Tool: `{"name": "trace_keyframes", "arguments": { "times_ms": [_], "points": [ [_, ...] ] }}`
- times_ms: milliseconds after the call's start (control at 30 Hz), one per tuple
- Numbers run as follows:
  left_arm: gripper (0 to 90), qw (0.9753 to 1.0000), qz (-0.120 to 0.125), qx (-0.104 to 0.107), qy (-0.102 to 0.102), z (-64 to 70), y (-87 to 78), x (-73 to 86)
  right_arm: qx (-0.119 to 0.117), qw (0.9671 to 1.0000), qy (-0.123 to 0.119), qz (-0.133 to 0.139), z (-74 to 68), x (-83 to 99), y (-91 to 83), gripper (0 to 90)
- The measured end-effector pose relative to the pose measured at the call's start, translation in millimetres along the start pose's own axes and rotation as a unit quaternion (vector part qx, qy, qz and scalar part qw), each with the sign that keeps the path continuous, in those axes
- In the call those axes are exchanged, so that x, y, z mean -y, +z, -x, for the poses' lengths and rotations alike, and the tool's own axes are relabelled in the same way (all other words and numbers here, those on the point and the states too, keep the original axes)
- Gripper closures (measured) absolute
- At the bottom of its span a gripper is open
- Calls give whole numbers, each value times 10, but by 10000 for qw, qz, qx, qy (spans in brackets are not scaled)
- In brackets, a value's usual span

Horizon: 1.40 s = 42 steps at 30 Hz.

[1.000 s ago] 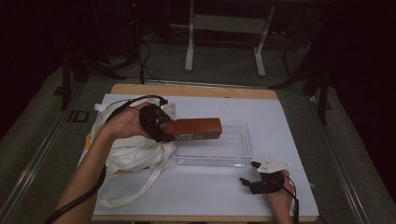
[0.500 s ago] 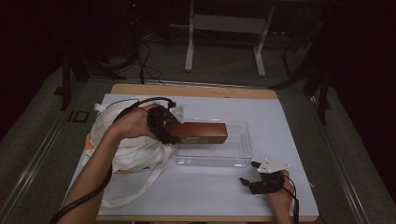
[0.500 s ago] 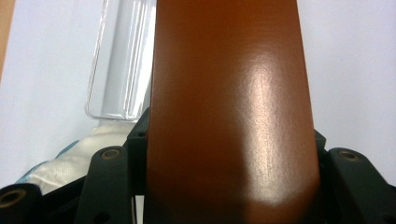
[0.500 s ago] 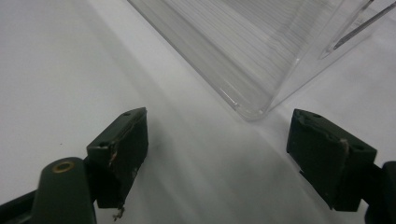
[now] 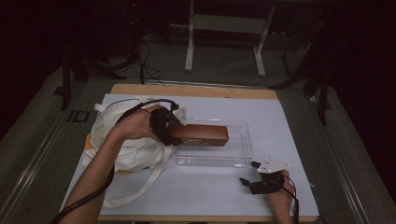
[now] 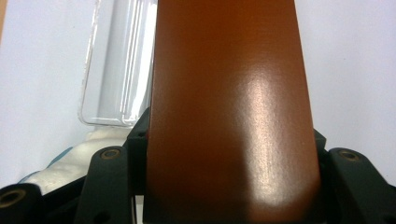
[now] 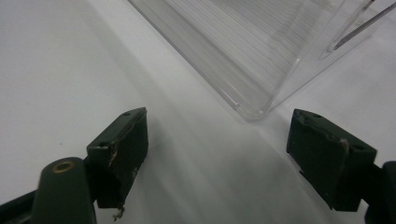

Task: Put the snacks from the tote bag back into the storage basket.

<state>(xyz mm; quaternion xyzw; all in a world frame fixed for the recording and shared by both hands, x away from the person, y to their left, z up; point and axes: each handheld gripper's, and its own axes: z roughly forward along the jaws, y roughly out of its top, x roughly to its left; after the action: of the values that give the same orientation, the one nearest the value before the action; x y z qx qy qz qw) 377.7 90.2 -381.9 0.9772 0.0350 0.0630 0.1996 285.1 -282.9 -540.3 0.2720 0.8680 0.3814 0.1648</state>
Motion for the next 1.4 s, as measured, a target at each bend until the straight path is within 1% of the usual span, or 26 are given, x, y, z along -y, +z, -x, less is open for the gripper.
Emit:
{"name": "trace_keyframes", "arguments": {
  "times_ms": [167, 367, 600, 800, 1000, 1100, 1233, 1367, 1400],
  "points": [
    [435, 10000, -16, 37, 80, 17, 17, -37, 0, 10000, -5, 3, 2, 0, 0, 206],
    [435, 9999, -23, 57, 107, 26, 35, -87, -2, 10000, -4, 5, 1, 0, 1, 206],
    [435, 9997, -49, 100, 200, 46, 84, -122, -2, 10000, -6, -3, 0, 0, 1, 206],
    [432, 9996, -103, 113, 243, 55, 100, -136, -1, 10000, -12, -7, -1, -1, 3, 206],
    [432, 9992, -149, 141, 331, 66, 120, -165, 0, 10000, -21, -16, 0, -1, 5, 206],
    [432, 9992, -136, 198, 334, 67, 139, -186, -1, 10000, -24, -15, 0, -1, 5, 206],
    [431, 9989, -185, 212, 375, 83, 159, -214, -2, 10000, -22, -17, 0, -1, 5, 206],
    [431, 9989, -159, 224, 389, 84, 164, -235, -2, 10000, -22, -18, 0, -1, 5, 205],
    [430, 9987, -143, 222, 428, 84, 165, -242, -2, 10000, -22, -18, 0, -1, 6, 206]
  ]
}}
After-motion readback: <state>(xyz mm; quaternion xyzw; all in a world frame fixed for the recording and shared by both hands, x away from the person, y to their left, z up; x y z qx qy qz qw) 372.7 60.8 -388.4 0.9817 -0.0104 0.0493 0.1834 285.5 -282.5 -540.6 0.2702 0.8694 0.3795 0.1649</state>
